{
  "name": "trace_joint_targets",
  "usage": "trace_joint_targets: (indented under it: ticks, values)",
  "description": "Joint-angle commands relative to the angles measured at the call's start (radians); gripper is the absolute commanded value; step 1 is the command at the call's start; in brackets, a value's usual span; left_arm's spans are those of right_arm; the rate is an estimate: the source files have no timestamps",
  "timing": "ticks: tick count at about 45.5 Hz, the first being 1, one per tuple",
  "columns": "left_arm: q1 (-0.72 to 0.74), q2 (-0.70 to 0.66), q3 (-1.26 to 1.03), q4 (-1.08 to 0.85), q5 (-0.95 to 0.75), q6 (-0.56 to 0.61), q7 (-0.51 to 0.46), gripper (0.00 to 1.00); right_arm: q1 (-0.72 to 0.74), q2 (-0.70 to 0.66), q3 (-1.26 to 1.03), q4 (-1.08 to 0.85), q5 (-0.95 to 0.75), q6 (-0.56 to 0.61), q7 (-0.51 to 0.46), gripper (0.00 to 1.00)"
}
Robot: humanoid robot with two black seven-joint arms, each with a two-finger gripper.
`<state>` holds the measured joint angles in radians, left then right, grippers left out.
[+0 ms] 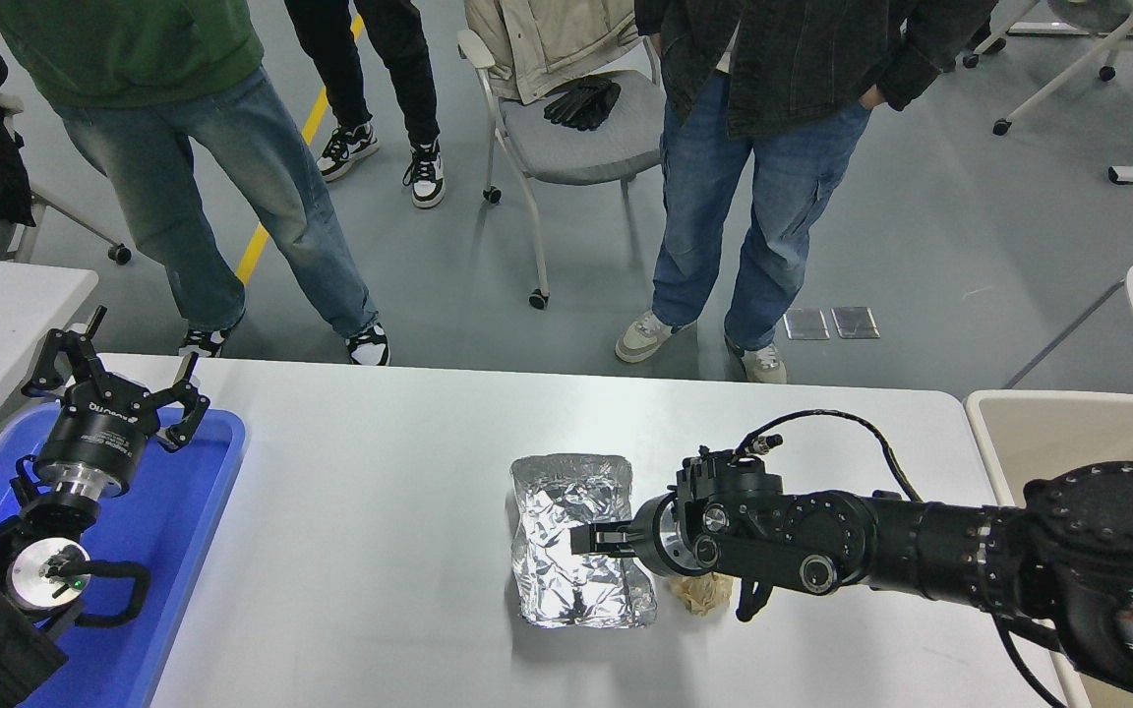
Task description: Clean the table surface
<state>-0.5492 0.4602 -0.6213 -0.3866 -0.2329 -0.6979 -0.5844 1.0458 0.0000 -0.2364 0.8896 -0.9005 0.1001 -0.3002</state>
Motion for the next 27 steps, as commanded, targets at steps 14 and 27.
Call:
trace_joint_targets:
  ticks: [14, 27]
  values:
    - [0.0, 0.0, 0.0, 0.0, 0.001, 0.0, 0.0, 1.0, 0.034, 0.0, -0.005, 0.008, -0.052, -0.002, 0.016, 0.0]
    - [0.0, 0.0, 0.0, 0.0, 0.0, 0.0, 0.0, 1.0, 0.082, 0.0, 0.031, 0.037, 0.02, 0.041, 0.003, 0.0]
